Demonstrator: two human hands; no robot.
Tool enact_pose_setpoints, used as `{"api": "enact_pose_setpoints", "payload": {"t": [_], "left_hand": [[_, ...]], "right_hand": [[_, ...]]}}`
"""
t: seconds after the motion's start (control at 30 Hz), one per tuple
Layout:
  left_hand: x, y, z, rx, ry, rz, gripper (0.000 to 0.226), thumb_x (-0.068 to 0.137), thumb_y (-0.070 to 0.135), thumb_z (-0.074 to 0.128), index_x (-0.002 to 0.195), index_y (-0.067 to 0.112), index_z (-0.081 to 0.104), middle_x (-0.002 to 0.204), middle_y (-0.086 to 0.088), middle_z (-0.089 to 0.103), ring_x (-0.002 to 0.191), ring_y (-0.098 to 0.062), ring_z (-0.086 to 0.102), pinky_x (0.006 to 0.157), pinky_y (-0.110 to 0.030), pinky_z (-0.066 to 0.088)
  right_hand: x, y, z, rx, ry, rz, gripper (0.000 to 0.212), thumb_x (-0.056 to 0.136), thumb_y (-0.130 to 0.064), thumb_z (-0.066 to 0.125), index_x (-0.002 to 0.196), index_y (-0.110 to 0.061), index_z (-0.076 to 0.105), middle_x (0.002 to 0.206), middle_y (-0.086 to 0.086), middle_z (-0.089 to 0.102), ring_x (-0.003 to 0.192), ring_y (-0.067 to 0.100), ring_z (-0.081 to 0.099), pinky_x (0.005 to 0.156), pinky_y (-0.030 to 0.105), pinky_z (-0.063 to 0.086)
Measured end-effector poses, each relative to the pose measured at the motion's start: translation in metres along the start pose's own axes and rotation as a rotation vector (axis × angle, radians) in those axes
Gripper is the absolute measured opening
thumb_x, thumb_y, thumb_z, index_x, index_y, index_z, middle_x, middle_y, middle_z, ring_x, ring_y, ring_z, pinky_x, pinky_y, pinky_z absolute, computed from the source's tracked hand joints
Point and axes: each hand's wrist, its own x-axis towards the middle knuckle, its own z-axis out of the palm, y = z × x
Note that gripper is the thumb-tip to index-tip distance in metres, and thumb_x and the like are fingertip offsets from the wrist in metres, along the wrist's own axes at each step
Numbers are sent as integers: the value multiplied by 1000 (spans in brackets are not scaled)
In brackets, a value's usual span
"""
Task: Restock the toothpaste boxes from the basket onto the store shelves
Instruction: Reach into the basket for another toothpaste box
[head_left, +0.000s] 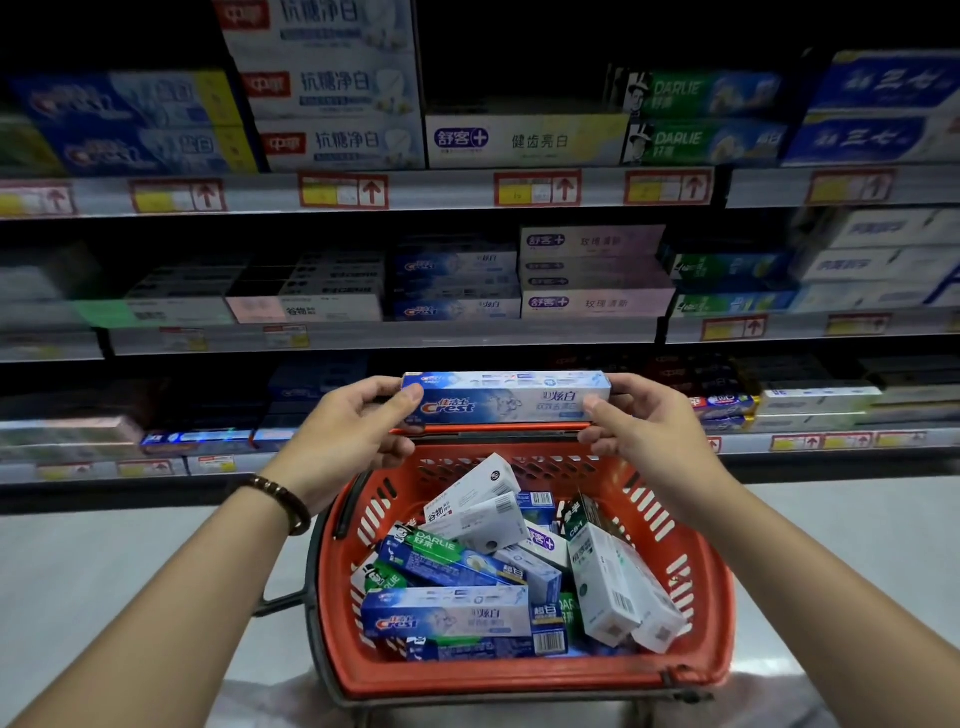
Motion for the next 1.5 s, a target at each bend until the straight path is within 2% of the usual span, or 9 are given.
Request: {"api": "enact_pose_setpoints", "payload": {"t": [0.2,0.37,0.5,0.73,0.87,1.07,1.2,1.37,1.5], "left_hand": [[5,-5,-2,15,15,4,21,103,27,62,121,18,68,102,-12,73,73,-19,65,65,-29,57],[9,-11,-4,70,82,34,22,103,31,63,123,25,69,111,-6,74,84,-19,72,72,-33,60],[12,-12,-4,71,129,58,22,103,28,63,121,19,72,108,-4,78,91,-19,76,82,-39,63],[17,-8,3,-39,323,128,21,93,20,77,112,17,68,99,-7,79,86,-25,78,78,-37,63],[18,-9,9,-87,375,124,15,92,20,78,105,17,71,94,-5,80,86,-26,78,81,-39,64],[29,-9,12,-60,489,178,8,92,20,78,100,22,76,96,0,78,84,-15,78,82,-38,64],[39,-10,12,8,537,189,13,90,21,81,100,29,75,93,5,78,82,-11,77,86,-43,63],[48,-2,13,200,544,190,24,88,20,81,109,30,76,96,15,75,87,4,69,88,-26,58],[60,8,13,254,524,224,37,88,18,80,123,25,71,101,17,71,93,1,68,86,-21,55]], "right_hand": [[0,0,2,-9,17,7,21,98,-22,74,120,-20,73,98,1,81,80,20,77,69,30,61],[2,1,7,43,60,34,30,99,-19,74,127,-18,63,97,5,80,80,26,79,68,32,62],[4,-1,13,90,105,48,20,102,-15,71,118,-12,60,97,11,79,79,28,79,67,34,63],[6,-7,23,81,172,6,7,104,-10,66,103,-7,60,100,11,78,85,25,81,75,39,67],[8,-7,30,66,259,-44,9,102,-12,70,98,-9,63,99,8,78,90,21,80,74,39,67],[16,-2,35,-85,366,-100,9,98,-27,76,90,-30,72,90,-10,78,88,9,75,76,44,67],[23,-6,41,-158,416,-135,10,96,-28,78,87,-29,73,82,-20,76,81,-4,70,74,34,61],[38,-17,45,-91,469,-106,10,93,-27,81,97,-33,73,87,-14,77,86,4,72,80,35,61],[53,-33,49,-122,459,-132,11,95,-25,80,101,-31,73,88,-13,76,85,1,70,74,25,54]]}}
